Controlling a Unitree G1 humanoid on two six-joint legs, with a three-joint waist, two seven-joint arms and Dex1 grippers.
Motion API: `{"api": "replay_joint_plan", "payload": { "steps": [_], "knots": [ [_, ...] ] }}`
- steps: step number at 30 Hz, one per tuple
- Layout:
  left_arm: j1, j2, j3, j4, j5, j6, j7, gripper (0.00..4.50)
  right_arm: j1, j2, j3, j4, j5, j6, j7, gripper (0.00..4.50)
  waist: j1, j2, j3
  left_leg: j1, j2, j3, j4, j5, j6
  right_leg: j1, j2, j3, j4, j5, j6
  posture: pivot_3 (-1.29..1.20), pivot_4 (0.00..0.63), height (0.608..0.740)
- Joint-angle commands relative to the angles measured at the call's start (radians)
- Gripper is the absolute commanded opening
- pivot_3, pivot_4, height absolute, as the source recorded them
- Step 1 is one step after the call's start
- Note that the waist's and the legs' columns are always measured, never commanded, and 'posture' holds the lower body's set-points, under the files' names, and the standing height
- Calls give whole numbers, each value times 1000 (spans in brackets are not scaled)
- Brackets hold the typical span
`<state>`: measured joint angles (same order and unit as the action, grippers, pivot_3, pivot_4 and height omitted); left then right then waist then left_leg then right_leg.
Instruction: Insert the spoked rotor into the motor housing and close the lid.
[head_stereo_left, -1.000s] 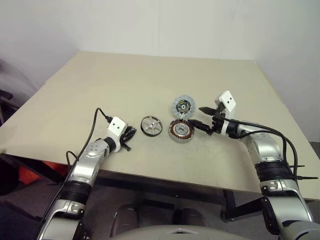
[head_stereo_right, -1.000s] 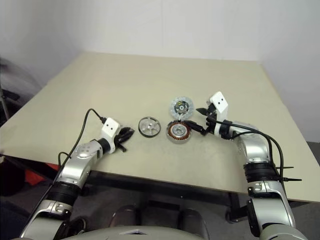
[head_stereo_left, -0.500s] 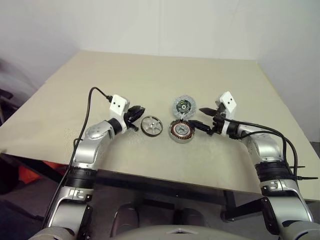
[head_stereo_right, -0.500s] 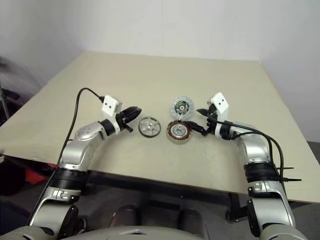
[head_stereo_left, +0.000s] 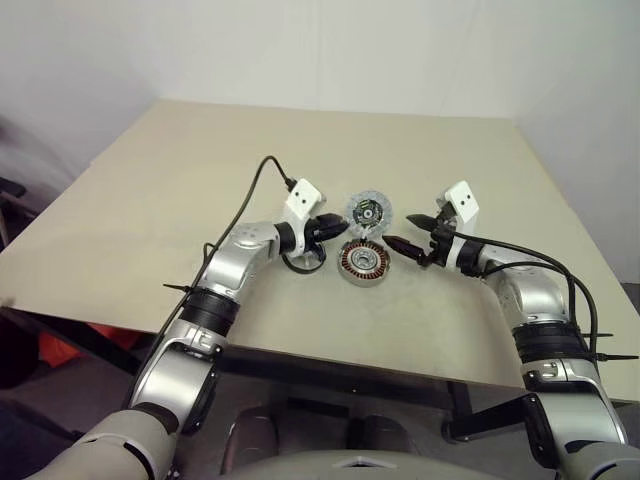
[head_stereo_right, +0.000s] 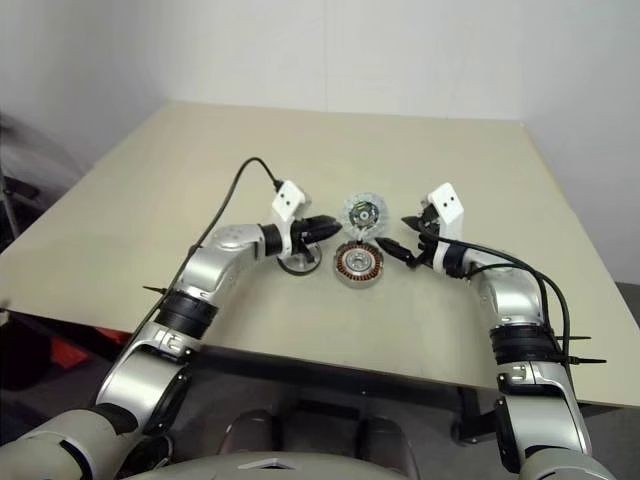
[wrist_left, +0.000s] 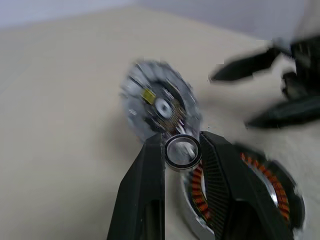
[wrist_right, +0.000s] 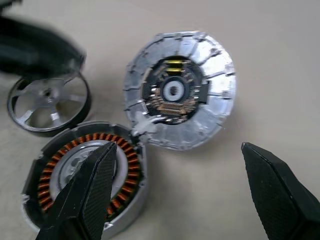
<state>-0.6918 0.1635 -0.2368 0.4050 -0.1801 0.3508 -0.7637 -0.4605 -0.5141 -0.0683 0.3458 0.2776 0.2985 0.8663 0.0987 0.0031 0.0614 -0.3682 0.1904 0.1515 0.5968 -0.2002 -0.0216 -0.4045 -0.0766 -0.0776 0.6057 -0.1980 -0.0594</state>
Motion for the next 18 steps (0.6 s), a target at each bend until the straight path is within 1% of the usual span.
{"api": "replay_joint_plan", "payload": {
  "steps": [1, 6, 10, 18],
  "knots": [
    [-39, -3, -24, 38, 31, -55, -47, 678, -5, -31, -40, -44, 25, 5, 4, 4500, 1, 0, 0, 0, 0, 0, 0, 0, 0, 0, 0, 0, 0, 0, 0, 0, 0, 740],
    [-54, -21, -30, 93, 48, -88, -81, 678, 26, -85, -52, -70, 31, 18, 37, 4500, 9, 0, 0, 0, -1, 0, 0, 0, 0, 0, -1, 0, 0, 0, 0, 0, 0, 740],
    [-80, -58, -26, 149, 54, -110, -88, 678, 55, -126, -60, -104, 43, 22, 74, 4500, 15, 0, 0, 0, -1, 0, 1, 0, 1, 0, -1, 0, 0, 0, 0, 0, 0, 740],
    [-148, -125, -34, 267, 80, -154, -96, 678, 84, -134, -57, -147, 55, 30, 96, 4500, 28, 0, 0, 0, 0, 1, 1, 0, 2, 1, -1, 0, 0, 0, 0, 0, 0, 740]
  ]
}}
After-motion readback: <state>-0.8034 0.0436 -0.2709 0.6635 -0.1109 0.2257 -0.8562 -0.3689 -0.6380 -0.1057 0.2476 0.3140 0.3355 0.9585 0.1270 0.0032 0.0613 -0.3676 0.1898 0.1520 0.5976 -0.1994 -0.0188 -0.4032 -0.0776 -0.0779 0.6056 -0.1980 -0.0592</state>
